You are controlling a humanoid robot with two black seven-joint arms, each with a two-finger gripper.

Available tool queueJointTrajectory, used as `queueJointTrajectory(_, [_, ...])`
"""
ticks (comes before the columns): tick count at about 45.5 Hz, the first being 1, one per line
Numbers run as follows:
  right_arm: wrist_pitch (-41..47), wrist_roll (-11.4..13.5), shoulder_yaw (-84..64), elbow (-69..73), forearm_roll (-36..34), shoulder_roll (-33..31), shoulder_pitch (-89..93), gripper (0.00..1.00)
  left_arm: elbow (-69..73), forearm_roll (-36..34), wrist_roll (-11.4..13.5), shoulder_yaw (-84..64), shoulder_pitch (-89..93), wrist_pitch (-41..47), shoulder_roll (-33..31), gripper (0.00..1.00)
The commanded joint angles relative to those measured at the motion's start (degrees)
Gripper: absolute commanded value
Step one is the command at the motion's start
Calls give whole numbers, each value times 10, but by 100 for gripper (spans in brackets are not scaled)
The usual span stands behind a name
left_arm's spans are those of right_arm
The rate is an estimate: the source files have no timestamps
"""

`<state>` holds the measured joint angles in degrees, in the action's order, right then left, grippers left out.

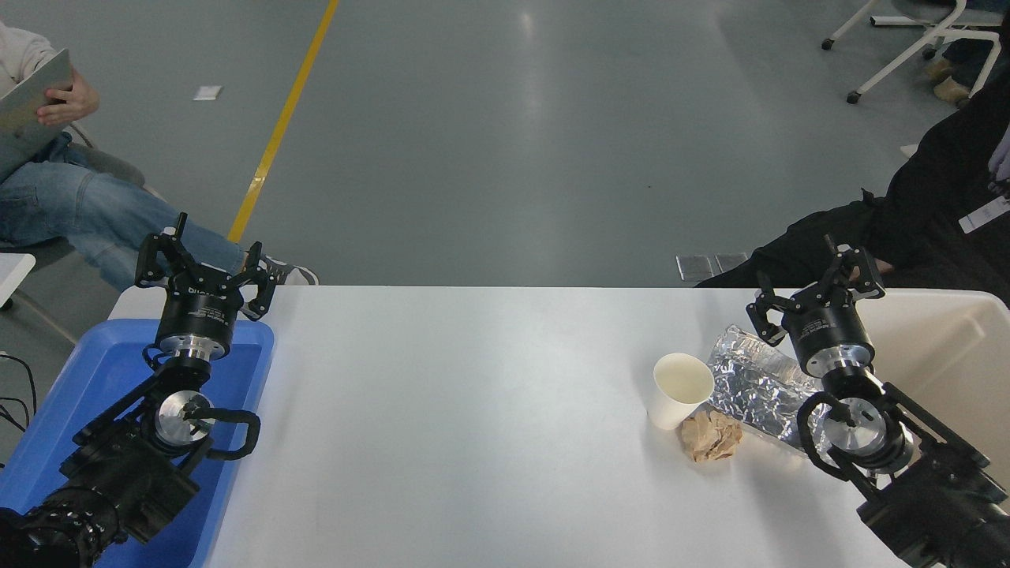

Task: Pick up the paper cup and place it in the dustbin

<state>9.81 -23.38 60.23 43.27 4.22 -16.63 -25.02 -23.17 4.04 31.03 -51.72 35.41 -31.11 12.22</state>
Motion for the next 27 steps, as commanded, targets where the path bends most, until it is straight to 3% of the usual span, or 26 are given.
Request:
queueJointTrajectory(1, [0,-2,0,-1,0,-2,0,100,1,0,0,0,0,0,0,99])
queueJointTrajectory(27, [0,-2,-1,2,0,-1,1,100,1,0,0,0,0,0,0,99])
